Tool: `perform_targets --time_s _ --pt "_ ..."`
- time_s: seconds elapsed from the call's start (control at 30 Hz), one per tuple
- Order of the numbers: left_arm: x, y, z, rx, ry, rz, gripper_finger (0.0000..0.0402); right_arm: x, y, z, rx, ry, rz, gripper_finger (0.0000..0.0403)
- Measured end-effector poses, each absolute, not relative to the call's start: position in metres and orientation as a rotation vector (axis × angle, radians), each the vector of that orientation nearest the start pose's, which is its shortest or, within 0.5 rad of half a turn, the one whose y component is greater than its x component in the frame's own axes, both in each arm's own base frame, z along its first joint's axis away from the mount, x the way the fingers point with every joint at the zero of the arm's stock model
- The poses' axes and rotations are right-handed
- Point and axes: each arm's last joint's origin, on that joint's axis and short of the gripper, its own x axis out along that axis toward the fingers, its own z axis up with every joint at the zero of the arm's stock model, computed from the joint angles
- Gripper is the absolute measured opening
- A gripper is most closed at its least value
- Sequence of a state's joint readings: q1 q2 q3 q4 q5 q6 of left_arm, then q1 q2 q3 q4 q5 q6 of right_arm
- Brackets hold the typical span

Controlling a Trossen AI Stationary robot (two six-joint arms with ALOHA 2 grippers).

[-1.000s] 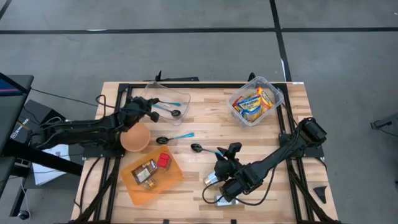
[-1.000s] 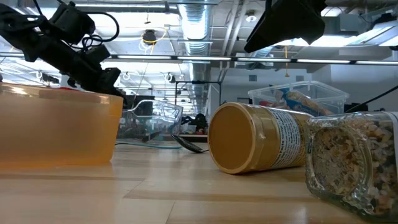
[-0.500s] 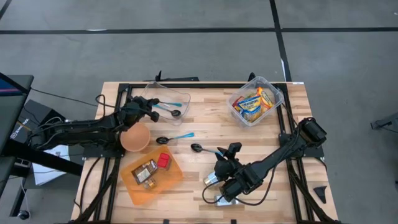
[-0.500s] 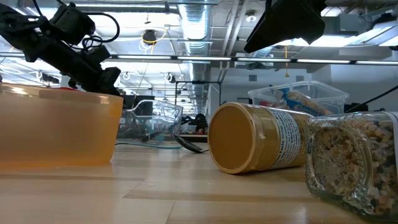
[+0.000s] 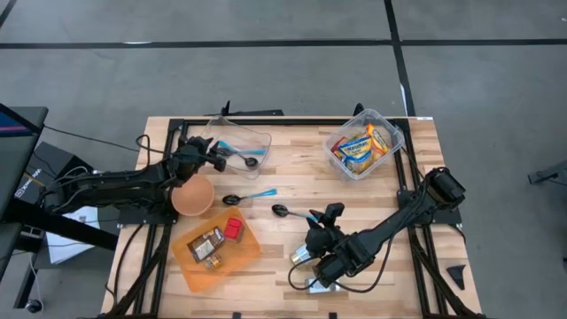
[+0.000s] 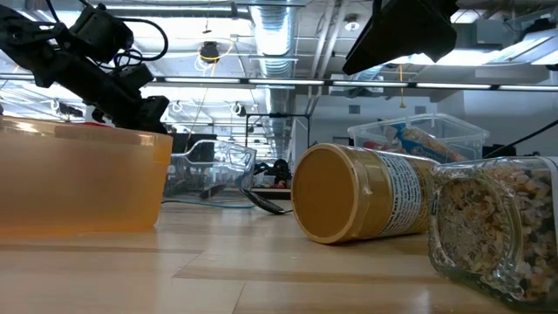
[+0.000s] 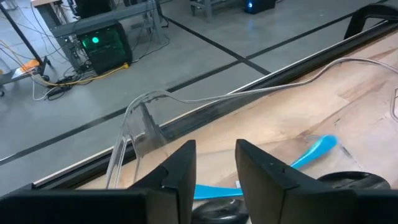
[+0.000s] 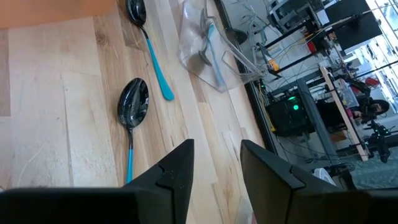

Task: Pick & Place Food Item
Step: Put the blue spoon into the left transparent bin

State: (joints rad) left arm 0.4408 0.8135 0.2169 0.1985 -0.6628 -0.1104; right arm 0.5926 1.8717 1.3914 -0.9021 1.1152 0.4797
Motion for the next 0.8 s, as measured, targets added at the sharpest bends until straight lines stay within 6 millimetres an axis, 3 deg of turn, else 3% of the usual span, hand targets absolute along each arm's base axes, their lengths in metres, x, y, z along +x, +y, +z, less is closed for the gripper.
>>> perform_targets --time_s 0.6,0.8 --pt "0.138 0.082 0.173 -0.056 0.347 1.069 0.0113 0.311 0.177 0.215 -0.599 0.759 -0.629 0.0127" --pt "0.153 0.068 0.187 -0.042 0.204 0.725 0.0112 0.317 0.159 0.205 -0.475 0.816 -0.663 0.0127"
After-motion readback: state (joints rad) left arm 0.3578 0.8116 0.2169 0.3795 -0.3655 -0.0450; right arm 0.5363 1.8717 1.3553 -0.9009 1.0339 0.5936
